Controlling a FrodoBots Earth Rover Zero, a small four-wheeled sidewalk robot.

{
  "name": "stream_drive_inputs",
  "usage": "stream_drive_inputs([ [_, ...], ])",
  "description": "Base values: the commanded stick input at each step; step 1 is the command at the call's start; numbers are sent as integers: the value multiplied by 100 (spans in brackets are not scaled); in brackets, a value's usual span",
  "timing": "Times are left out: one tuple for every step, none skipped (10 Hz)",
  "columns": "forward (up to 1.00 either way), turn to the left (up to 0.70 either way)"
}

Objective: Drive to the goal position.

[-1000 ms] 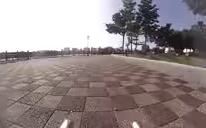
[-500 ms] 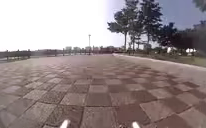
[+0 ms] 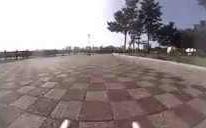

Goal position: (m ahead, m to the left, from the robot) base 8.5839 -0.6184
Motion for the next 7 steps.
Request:
stream_drive_inputs([
  [50,11],
  [50,16],
  [50,17],
  [50,10],
  [50,2],
  [50,9],
  [50,2],
])
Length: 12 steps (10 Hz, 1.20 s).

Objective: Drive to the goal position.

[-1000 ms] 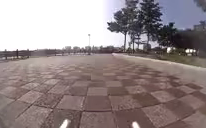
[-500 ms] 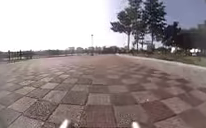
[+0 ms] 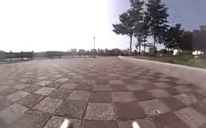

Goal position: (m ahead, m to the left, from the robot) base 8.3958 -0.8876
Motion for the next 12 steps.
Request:
stream_drive_inputs([
  [50,5],
  [50,8],
  [50,8],
  [50,8],
  [50,7],
  [50,5],
  [50,6],
  [50,6],
  [50,7],
  [50,6],
  [50,6],
  [50,5],
])
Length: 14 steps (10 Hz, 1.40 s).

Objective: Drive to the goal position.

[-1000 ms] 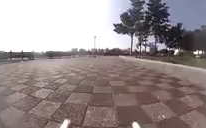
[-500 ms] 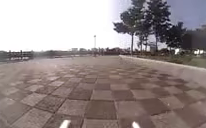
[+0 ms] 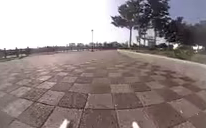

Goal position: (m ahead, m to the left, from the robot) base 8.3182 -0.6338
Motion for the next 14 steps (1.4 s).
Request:
stream_drive_inputs([
  [50,5],
  [50,5],
  [50,8],
  [50,4],
  [50,4],
  [50,7],
  [50,10],
  [50,12],
  [50,12],
  [50,13],
  [50,12],
  [50,12],
  [50,11],
  [50,11],
])
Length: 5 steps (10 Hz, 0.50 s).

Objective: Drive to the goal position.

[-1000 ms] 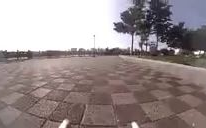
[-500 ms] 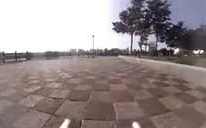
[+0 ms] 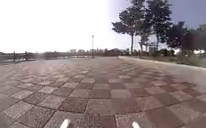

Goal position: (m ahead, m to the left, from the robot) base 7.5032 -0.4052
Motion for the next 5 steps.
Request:
stream_drive_inputs([
  [50,10],
  [50,12],
  [50,11],
  [50,5],
  [50,3],
])
